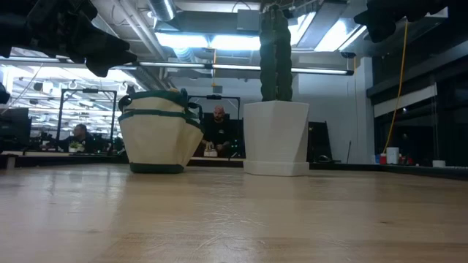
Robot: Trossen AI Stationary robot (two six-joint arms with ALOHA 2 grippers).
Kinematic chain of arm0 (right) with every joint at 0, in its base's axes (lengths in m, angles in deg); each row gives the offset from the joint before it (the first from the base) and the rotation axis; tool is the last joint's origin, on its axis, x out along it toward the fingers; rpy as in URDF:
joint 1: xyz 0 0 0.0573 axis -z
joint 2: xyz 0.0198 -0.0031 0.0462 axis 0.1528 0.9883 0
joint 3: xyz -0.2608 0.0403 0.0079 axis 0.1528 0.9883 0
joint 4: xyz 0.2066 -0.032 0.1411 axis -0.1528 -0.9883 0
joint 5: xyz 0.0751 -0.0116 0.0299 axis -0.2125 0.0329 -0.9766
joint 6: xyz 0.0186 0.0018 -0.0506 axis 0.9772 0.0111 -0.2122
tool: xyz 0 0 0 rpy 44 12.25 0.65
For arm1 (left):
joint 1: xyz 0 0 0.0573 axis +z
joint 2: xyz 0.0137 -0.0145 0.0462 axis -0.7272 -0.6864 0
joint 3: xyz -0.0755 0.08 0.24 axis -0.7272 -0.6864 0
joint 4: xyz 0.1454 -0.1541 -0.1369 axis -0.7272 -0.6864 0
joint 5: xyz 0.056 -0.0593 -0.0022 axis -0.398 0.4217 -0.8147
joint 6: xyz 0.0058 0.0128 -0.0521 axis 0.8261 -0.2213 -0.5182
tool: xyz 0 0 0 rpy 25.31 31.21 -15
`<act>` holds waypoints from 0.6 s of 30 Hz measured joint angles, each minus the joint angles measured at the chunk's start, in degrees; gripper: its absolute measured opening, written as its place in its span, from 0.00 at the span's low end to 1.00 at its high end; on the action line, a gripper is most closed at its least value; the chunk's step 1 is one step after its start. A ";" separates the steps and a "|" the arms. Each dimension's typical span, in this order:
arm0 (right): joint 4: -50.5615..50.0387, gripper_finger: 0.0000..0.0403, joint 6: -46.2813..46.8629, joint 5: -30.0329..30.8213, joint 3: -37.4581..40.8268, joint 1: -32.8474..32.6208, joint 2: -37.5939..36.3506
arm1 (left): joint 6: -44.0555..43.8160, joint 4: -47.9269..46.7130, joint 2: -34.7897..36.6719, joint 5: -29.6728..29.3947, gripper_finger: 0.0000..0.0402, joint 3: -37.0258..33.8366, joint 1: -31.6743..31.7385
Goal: Pick & Place Garden tools in Gardening bag
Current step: Return to Home Position
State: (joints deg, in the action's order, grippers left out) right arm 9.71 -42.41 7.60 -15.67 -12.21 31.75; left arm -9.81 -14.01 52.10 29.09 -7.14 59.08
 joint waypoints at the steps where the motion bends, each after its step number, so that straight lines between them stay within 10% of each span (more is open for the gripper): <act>1: 0.00 0.43 -0.02 0.00 0.00 0.01 0.00 | 0.00 0.00 0.00 0.00 0.52 0.00 0.00; 18: 0.00 0.43 -0.01 0.00 0.01 0.02 -0.01 | 0.00 0.00 0.02 0.01 0.52 0.00 -0.01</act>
State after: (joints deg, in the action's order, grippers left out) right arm 9.71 -42.41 7.60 -15.65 -12.19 31.74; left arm -9.81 -14.01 52.12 29.10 -7.14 59.07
